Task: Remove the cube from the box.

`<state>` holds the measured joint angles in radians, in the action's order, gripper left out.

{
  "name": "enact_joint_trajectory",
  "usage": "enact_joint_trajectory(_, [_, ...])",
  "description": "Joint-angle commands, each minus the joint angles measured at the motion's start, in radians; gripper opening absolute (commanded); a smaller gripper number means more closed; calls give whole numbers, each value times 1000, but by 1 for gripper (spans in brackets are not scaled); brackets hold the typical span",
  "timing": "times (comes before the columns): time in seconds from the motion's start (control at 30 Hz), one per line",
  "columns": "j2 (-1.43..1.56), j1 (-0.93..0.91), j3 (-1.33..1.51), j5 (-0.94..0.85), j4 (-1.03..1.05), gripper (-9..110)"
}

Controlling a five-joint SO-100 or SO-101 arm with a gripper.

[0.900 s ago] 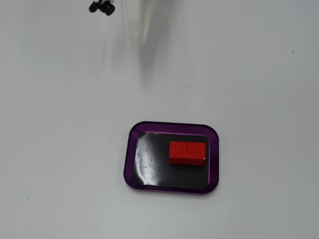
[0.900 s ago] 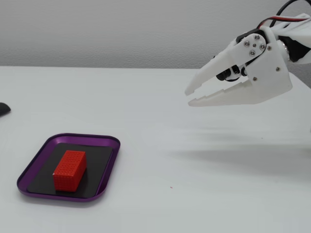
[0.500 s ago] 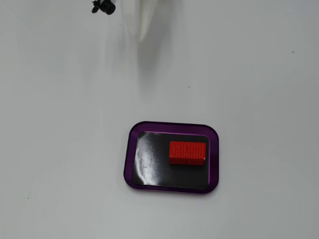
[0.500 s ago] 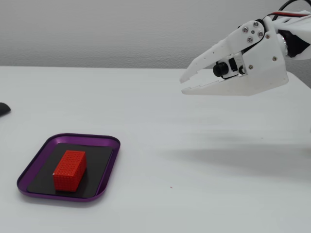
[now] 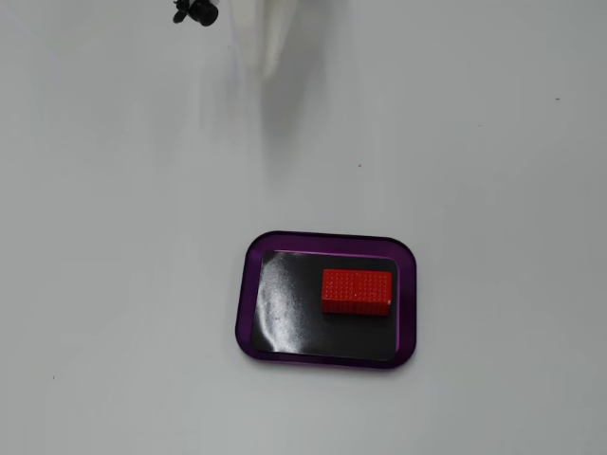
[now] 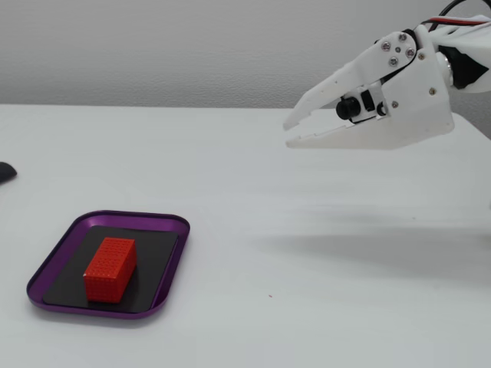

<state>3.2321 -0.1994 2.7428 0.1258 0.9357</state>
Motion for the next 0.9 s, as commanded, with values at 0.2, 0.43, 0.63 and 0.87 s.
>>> enact_joint_trajectory(0.2, [-499, 12, -351, 0, -15, -1])
enact_joint_trajectory(0.43, [-965, 123, -638, -97, 5, 0])
enact_joint_trajectory(0.63, [-1195, 179, -877, -218, 43, 2])
enact_joint_trajectory(0.87, [-1442, 187, -1141, -216, 161, 21])
